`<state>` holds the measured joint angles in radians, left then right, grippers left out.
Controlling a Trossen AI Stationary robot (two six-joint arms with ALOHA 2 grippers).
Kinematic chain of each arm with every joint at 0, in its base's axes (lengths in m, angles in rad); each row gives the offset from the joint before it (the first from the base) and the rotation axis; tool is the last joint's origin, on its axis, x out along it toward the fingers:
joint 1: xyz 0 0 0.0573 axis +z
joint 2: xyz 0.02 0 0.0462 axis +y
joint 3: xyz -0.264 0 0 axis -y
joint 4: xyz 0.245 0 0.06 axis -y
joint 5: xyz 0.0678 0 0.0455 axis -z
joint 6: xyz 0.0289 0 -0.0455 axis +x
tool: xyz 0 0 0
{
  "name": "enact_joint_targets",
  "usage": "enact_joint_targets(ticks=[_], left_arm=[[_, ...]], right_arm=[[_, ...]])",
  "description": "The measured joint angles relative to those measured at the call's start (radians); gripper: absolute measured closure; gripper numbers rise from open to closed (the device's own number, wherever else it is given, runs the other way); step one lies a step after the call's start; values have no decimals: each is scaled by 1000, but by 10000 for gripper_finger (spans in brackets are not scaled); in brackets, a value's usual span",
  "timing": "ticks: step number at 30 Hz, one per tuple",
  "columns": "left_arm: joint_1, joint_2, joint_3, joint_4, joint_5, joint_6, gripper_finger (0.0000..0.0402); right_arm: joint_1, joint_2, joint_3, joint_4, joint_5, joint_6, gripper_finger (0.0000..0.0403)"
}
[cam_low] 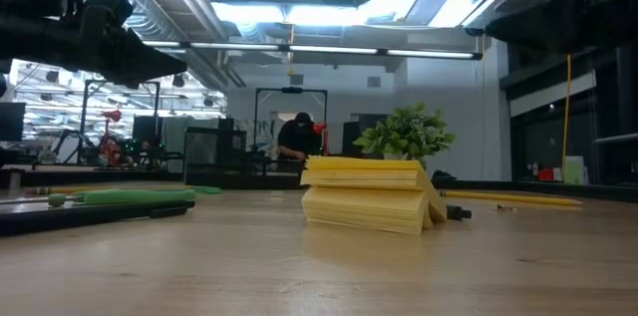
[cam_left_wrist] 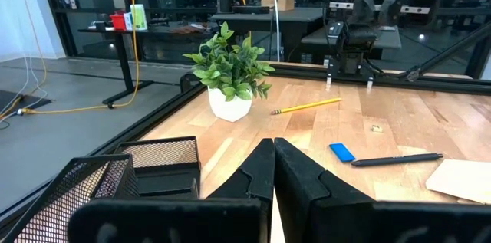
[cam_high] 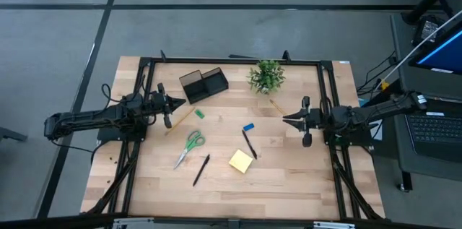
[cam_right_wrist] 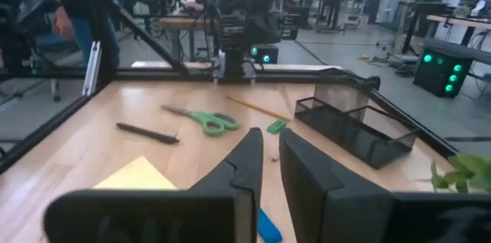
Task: Pick and place office supplies into organizer
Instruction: Put the left pencil into the desk organizer
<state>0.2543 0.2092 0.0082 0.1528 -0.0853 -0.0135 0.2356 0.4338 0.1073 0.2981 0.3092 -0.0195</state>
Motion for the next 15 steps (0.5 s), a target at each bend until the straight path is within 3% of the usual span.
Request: enact_joint_targets(ticks=[15], left_arm=[[0, 0, 0, 0, 2, -22, 398]], right_arm=[[-22, -60, -101, 49, 1, -13, 354]])
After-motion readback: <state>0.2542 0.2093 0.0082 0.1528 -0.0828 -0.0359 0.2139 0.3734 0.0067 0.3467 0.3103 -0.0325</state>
